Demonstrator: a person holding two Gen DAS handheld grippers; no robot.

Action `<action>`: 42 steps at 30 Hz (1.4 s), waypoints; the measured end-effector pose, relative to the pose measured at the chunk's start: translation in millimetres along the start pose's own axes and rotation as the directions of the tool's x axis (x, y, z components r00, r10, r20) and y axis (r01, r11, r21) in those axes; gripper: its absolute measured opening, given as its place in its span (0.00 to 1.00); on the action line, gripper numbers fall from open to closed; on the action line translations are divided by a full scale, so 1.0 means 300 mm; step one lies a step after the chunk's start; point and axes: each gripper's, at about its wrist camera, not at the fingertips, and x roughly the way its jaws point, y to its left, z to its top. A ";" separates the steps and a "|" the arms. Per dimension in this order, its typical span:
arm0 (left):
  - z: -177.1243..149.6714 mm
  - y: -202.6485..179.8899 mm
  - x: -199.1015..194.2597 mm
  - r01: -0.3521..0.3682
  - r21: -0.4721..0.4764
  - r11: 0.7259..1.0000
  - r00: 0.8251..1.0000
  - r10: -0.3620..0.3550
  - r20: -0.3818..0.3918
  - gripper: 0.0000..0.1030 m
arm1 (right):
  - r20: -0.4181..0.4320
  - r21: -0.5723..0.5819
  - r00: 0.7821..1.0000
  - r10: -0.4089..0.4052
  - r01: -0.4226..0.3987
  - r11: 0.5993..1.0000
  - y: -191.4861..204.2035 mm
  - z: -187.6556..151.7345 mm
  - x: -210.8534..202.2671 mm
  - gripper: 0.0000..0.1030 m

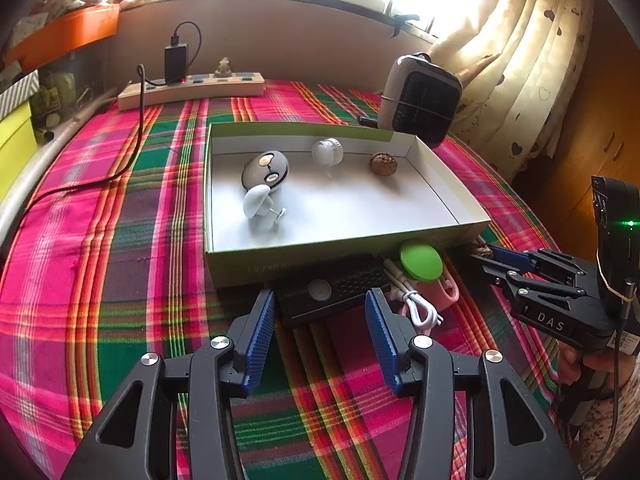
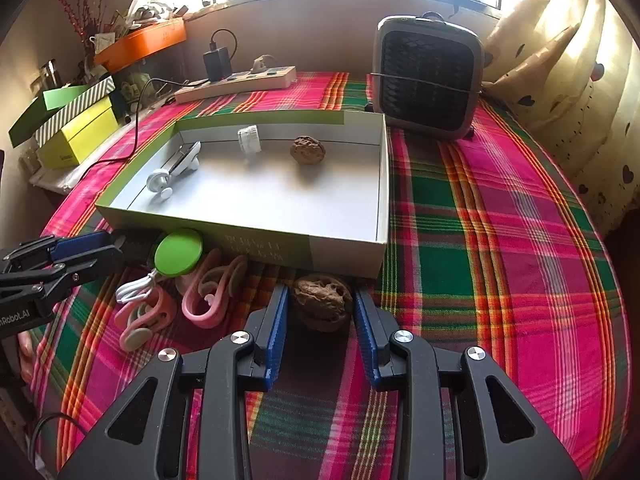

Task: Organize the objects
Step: 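Move the right gripper to the walnut while the left approaches the black remote, then close the right gripper on the walnut while the left grasps the black remote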

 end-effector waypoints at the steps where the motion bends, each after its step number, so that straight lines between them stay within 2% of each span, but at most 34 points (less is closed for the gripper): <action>1: -0.004 0.000 -0.003 0.001 0.000 1.000 1.000 -0.001 -0.001 0.44 | 0.000 0.001 1.000 0.000 0.000 1.000 -0.002 -0.001 -0.001 0.33; 14: -0.068 -0.058 -0.045 0.018 0.040 0.999 1.000 -0.018 -0.019 0.44 | 0.002 0.001 1.000 0.010 -0.010 1.000 0.000 -0.021 -0.020 0.33; 22: -0.030 -0.056 -0.048 -0.065 0.116 0.991 0.998 0.063 0.018 0.44 | 0.003 0.004 1.000 0.013 -0.013 1.000 -0.003 -0.034 -0.028 0.33; 25: -0.015 -0.058 -0.032 -0.101 0.169 0.980 0.995 0.100 0.016 0.46 | 0.000 0.005 1.000 0.013 -0.013 1.000 -0.005 -0.033 -0.027 0.33; 33: 0.006 -0.086 0.010 -0.050 0.267 0.962 0.998 0.056 -0.014 0.46 | 0.000 0.007 1.000 0.013 -0.013 1.000 -0.008 -0.033 -0.026 0.33; 42: 0.021 -0.097 0.058 -0.028 0.273 0.962 0.998 0.042 -0.047 0.46 | -0.001 0.008 1.000 0.014 -0.014 1.000 -0.006 -0.032 -0.024 0.33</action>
